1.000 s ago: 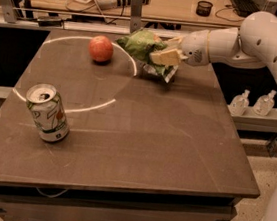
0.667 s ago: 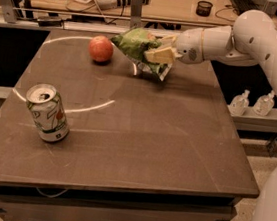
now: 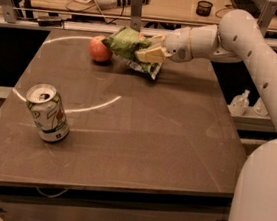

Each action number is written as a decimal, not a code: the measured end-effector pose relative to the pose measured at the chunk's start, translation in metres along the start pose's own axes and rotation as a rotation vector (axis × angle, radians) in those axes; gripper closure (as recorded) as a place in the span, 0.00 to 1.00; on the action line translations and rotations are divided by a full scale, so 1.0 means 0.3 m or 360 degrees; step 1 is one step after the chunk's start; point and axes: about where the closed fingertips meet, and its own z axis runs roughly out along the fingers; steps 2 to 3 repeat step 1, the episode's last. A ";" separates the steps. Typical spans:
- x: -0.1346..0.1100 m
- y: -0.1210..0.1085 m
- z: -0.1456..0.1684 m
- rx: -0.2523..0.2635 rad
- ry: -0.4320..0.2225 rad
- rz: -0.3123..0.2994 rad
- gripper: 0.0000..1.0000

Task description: Move green jalapeno chip bag near apple

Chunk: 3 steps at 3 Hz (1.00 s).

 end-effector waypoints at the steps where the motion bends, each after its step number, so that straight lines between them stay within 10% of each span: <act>1: -0.001 0.003 0.010 -0.0008 -0.0002 0.0000 0.82; 3: -0.001 0.003 0.010 -0.0008 -0.0002 0.0000 0.82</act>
Offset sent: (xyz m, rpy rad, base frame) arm 0.0000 0.0000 0.0000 0.0000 0.0000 0.0000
